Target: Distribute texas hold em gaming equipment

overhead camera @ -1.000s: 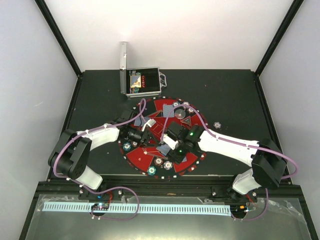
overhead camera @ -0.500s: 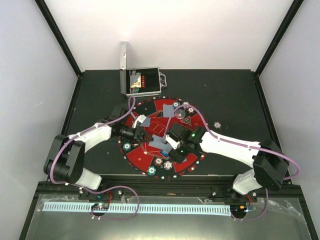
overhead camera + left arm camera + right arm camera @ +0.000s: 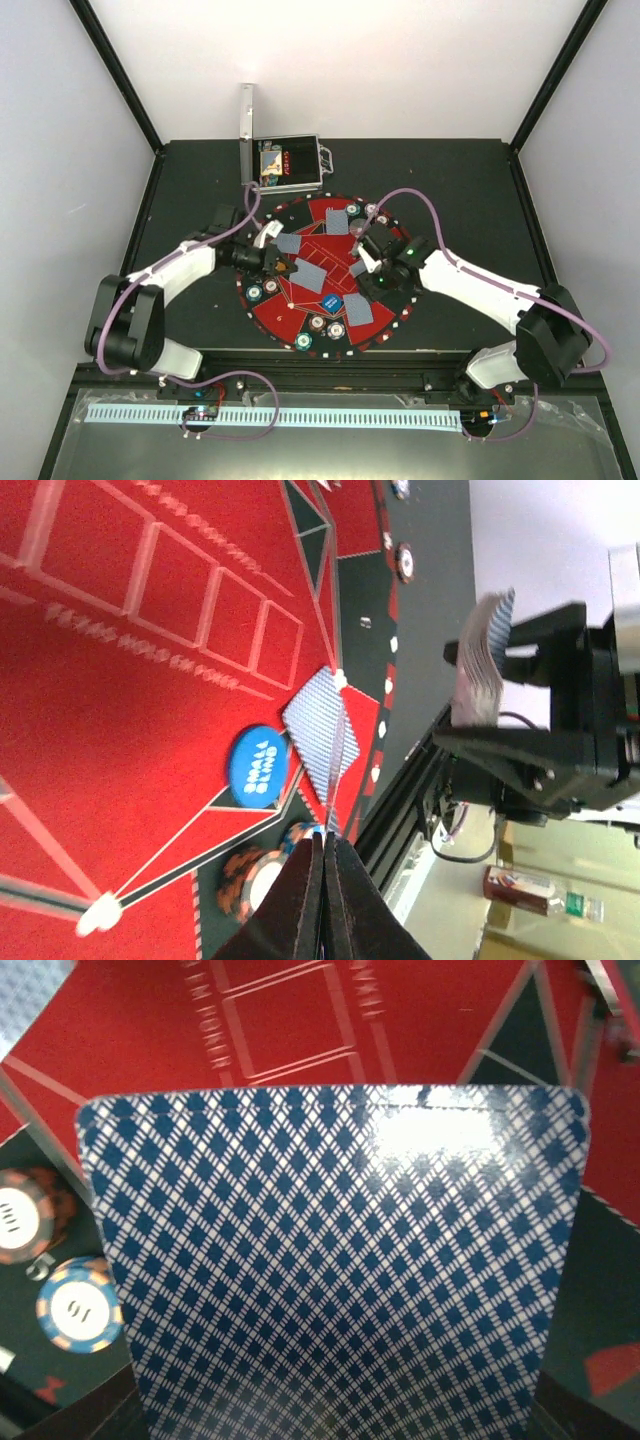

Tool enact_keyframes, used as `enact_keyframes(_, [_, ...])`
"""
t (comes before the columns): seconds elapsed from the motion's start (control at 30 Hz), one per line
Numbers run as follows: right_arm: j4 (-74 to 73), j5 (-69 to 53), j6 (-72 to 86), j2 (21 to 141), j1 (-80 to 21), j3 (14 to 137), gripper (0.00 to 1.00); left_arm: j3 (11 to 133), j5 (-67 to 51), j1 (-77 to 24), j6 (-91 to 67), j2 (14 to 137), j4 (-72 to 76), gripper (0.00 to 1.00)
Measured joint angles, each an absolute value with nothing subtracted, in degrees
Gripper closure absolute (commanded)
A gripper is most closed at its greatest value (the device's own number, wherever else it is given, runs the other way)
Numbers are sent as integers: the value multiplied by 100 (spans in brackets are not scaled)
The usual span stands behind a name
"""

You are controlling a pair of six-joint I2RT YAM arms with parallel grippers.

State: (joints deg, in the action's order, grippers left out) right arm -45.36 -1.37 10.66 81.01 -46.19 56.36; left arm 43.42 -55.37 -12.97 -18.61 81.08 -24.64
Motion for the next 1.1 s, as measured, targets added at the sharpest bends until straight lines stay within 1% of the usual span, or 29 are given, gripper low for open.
enact_keyframes(0.07, [-4539, -62, 1138, 8060, -4377, 5612, 39, 4694, -5524, -1570, -1649, 8388, -2665, 98])
enact_keyframes(0.27, [-4541, 172, 1361, 7872, -3688, 5509, 39, 6189, -5321, -2818, -718, 9574, -3468, 98])
enact_keyframes(0.4, [-4552, 327, 1511, 7693, -3413, 5435, 39, 6842, -5280, -3385, -204, 10256, -3903, 99])
enact_keyframes(0.73, [-4591, 552, 1684, 7494, -3273, 5358, 39, 7988, -5181, -4097, 945, 11552, -4648, 98])
enact_keyframes(0.93, [-4593, 554, 1688, 7494, -3273, 5354, 39, 8805, -5148, -4300, 1500, 12193, -5028, 98])
enact_keyframes(1.1, [-4600, 567, 1693, 7494, -3273, 5354, 39, 8923, -4967, -4313, 1695, 12492, -5199, 98])
